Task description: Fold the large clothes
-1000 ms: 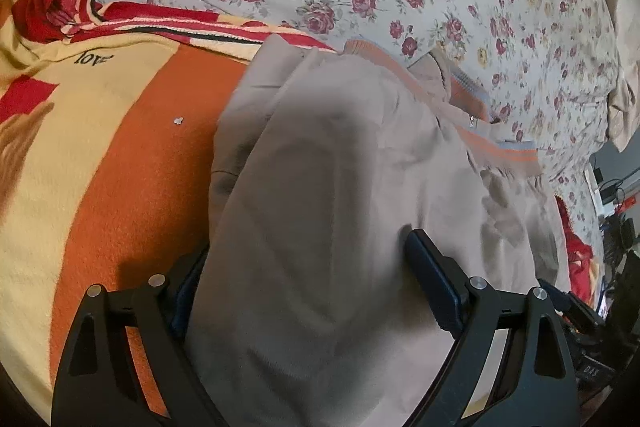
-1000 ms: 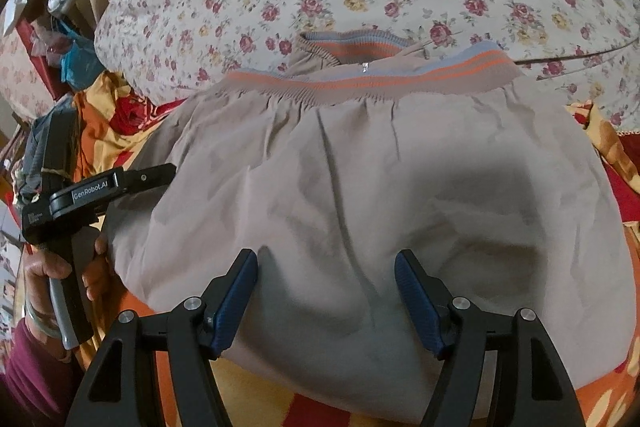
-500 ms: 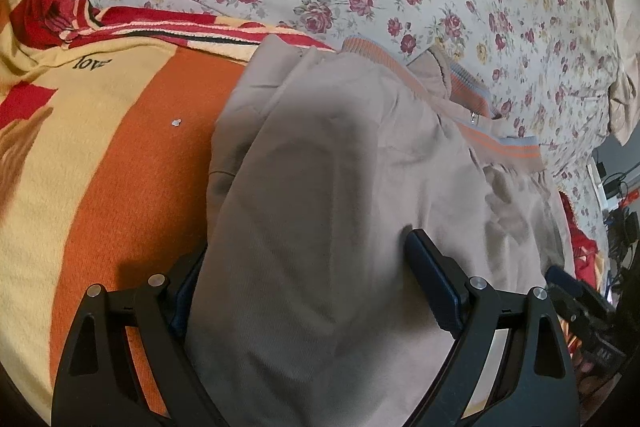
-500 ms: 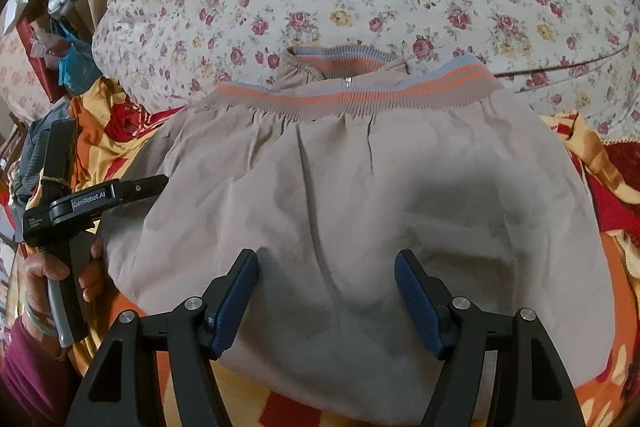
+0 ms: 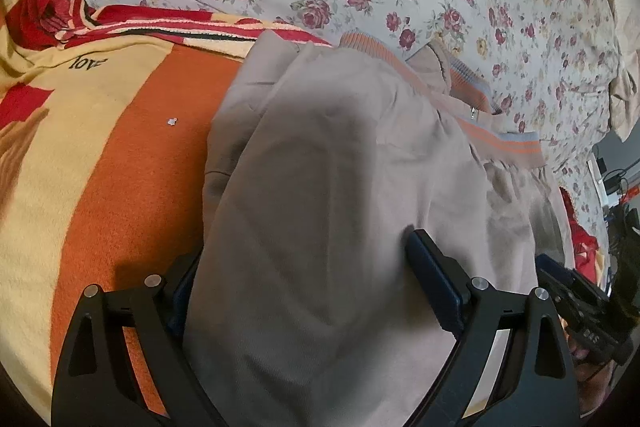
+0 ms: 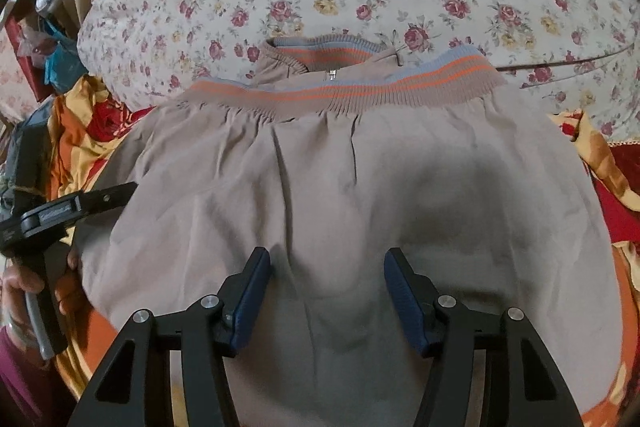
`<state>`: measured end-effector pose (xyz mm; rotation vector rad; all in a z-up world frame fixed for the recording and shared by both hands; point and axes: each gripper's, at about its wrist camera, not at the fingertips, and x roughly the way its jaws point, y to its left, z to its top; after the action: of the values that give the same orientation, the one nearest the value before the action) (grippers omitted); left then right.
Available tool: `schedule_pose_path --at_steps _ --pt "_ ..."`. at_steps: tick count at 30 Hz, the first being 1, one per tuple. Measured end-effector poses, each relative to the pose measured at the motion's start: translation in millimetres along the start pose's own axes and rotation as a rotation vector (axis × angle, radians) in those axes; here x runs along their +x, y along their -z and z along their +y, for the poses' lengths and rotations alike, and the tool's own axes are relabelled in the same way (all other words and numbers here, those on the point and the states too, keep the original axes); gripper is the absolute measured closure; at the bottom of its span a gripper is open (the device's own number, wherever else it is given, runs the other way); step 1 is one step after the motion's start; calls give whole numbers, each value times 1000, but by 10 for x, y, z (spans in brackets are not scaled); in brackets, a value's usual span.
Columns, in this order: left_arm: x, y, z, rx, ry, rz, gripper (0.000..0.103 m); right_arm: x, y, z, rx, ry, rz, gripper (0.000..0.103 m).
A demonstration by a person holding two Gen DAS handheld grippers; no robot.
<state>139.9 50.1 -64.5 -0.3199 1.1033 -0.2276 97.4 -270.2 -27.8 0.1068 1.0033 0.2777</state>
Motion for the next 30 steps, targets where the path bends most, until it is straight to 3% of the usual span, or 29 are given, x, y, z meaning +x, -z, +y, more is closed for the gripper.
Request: schedule_pose_path --at_steps 2,3,4,5,6,7,13,20,25,30 --pt "-2 7 -5 -3 -4 -1 12 -72 38 -3 -11 6 -4 45" --pt "-7 18 -19 -6 -5 -6 22 -107 56 -10 -13 7 -8 45" --pt "-11 24 -26 -5 -2 -7 42 -153 79 -33 -11 7 -14 45" --pt "-22 32 -34 -13 22 -5 55 -180 88 -53 -7 6 -17 45" --pt "-21 32 -29 -30 70 13 75 -213 95 -89 1 5 -21 45" --pt "-26 28 -26 -45 92 22 81 -238 97 -121 10 4 -23 45" --pt "-353 7 -342 -49 88 8 91 -486 105 -358 62 -6 -61 45" --pt "-745 -203 -1393 55 208 -9 92 -892 158 -748 107 1 -131 45" --pt "-426 -253 -2295 156 231 47 92 -1086 243 -1152 214 -18 -180 45" --pt "116 -15 -2970 240 214 122 92 -1110 350 -1529 319 -43 -209 45"
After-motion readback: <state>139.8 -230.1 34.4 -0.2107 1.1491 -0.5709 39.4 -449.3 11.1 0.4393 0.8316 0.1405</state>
